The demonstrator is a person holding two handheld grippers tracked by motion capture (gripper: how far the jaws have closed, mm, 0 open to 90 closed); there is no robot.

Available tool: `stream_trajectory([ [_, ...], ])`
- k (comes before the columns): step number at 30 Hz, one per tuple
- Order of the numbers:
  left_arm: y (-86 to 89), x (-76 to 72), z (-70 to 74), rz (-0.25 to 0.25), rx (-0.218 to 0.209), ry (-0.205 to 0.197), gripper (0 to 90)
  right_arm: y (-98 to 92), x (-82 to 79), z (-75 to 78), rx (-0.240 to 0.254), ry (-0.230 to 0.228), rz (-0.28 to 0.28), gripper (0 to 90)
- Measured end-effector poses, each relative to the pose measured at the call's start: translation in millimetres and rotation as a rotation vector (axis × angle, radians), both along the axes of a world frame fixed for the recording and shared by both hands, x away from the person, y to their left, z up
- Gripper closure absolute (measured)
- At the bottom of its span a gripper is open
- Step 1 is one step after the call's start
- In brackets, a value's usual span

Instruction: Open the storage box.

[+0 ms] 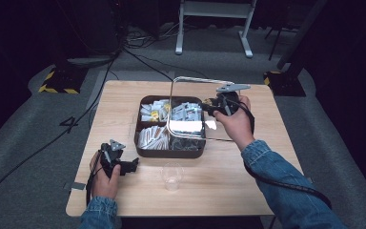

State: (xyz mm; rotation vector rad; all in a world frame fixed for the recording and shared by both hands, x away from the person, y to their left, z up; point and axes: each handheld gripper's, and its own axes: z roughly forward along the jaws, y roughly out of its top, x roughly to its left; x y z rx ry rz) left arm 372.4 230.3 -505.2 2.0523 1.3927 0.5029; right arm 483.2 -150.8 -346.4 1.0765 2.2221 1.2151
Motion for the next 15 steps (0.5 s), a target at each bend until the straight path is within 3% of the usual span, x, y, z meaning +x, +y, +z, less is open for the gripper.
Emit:
stream_trajectory([
  [4,-0.3,0.1,0.1,-0.002,-0.003,0.007,0.1,-23.3,-1.9,5.2,-0.014,-0.012,-0.021,59.1],
  [11,0.6,-0.7,-0.1,-0.004,-0.003,0.004,0.1,-46.3,-3.5,10.2,-0.029,-0.023,-0.052,59.2],
  [15,0.9,-0.5,0.0,-0.008,-0.003,0.005,0.1,-65.9,-4.0,10.2,-0.028,-0.001,-0.075,59.2],
])
